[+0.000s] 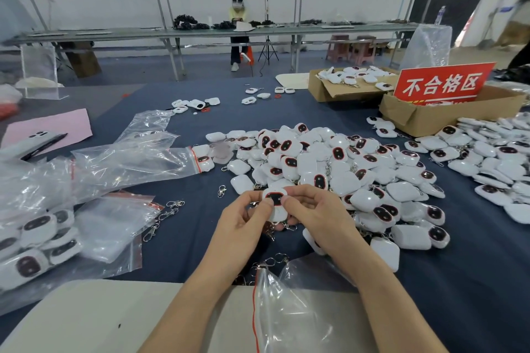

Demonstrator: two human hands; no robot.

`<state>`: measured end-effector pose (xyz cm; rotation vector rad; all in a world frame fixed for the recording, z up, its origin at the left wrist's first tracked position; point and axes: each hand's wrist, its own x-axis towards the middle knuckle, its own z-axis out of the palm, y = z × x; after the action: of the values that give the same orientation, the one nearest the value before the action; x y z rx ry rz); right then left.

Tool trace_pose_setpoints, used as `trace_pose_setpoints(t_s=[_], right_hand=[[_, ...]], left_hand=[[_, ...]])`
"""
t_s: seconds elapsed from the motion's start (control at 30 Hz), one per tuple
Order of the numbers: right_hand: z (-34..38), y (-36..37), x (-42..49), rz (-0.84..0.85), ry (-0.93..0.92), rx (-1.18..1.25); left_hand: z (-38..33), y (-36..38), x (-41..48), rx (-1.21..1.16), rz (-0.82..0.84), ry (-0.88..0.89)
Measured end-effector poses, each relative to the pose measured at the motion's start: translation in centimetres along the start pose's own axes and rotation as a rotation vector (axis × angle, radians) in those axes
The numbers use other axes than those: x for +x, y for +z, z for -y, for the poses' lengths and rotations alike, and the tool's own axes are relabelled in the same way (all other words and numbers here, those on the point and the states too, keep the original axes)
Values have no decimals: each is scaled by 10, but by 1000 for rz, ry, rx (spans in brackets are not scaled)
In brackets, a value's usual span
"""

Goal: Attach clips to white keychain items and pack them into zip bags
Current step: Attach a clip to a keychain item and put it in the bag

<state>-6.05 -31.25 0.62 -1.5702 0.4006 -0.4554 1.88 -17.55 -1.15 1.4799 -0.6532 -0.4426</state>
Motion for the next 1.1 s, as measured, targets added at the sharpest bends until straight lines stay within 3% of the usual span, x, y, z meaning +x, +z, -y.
trace_pose_setpoints(t_s=[0.8,1.1], right_hand=[[-5,0,4,11,8,60],[-9,1,4,-38,-38,78]], left_hand=[[-4,0,-1,-17,64,22],[5,-1,5,5,-16,45]])
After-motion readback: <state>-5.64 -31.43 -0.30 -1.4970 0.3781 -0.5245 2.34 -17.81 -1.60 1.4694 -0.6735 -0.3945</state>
